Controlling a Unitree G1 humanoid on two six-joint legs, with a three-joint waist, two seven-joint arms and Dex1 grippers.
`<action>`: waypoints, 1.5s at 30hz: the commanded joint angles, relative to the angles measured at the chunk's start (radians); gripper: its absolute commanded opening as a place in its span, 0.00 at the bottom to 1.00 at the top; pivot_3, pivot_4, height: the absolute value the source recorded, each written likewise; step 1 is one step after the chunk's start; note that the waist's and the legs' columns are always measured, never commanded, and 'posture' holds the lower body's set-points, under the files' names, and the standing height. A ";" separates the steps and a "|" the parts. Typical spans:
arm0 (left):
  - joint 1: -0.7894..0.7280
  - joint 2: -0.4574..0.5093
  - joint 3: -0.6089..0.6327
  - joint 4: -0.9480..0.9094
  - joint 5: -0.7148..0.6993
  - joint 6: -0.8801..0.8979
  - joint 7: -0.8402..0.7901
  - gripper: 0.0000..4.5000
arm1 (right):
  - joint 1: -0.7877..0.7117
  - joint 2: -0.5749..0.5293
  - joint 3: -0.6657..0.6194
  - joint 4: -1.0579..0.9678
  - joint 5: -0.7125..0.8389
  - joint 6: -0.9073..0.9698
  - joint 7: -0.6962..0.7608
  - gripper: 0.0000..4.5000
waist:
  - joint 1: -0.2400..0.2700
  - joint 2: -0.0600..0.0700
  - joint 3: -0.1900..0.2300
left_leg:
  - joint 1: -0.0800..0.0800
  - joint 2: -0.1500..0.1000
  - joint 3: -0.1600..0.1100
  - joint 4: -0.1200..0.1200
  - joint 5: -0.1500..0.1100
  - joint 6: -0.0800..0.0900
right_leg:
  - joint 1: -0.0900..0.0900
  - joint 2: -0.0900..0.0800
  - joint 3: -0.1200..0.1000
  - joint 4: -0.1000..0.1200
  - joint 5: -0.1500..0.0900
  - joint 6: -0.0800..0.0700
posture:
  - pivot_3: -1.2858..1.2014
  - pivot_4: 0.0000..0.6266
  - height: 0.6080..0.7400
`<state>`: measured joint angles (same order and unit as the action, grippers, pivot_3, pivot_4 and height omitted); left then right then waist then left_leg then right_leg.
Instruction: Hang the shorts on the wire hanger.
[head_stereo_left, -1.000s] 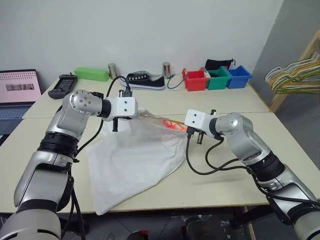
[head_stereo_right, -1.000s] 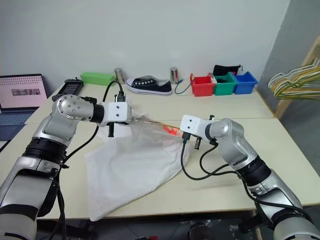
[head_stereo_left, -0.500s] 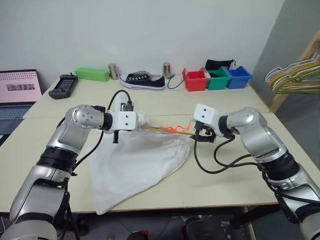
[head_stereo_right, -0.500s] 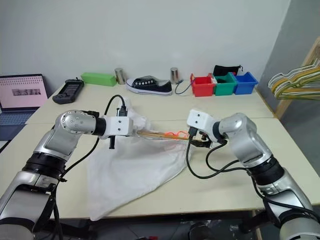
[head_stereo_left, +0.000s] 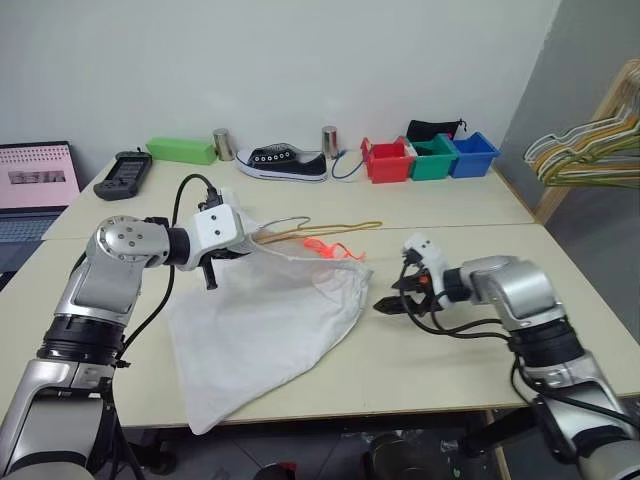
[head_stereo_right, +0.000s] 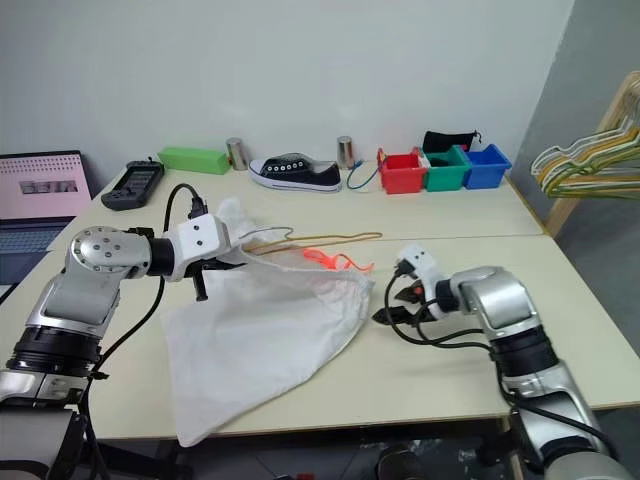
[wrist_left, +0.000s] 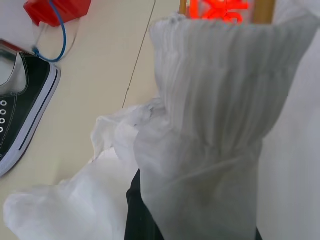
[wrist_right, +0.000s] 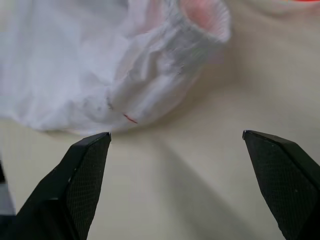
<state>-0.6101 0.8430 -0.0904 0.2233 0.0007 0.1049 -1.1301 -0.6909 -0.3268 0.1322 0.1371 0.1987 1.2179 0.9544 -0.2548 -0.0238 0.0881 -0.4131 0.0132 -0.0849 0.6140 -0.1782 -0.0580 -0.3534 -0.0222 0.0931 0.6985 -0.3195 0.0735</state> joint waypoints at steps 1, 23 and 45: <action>0.001 0.022 0.035 -0.061 -0.021 0.022 0.010 0.00 | -0.076 0.082 -0.122 0.100 0.056 0.014 -0.114 0.99 | 0.004 0.000 0.000 | 0.000 0.000 0.000 0.000 0.000 0.000 | 0.000 0.000 0.000 0.000 0.000 0.000 | 0.46 0.02 1.00; 0.011 0.018 0.029 -0.083 -0.021 0.034 0.019 0.00 | -0.079 0.083 -0.136 0.105 0.190 0.002 -0.188 0.21 | 0.009 0.000 0.000 | -0.001 0.000 0.000 0.000 0.000 0.000 | 0.000 0.000 0.000 -0.001 0.000 0.000 | 0.47 0.00 1.00; 0.117 0.129 0.004 -0.174 -0.064 0.140 -0.100 0.00 | -0.078 -0.188 0.055 -0.018 0.110 -0.252 -0.099 0.00 | 0.009 0.000 0.000 | -0.001 0.000 0.001 -0.001 0.000 0.000 | -0.001 0.000 0.001 -0.001 -0.002 0.003 | 0.46 0.01 1.00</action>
<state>-0.4900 0.9388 -0.0957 0.0578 -0.0813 0.2533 -1.2340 -0.7517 -0.4849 0.1991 0.1548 0.3254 0.9839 0.8532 -0.2458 -0.0237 0.0878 -0.4144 0.0135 -0.0835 0.6134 -0.1781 -0.0579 -0.3547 -0.0222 0.0939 0.6972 -0.3217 0.0770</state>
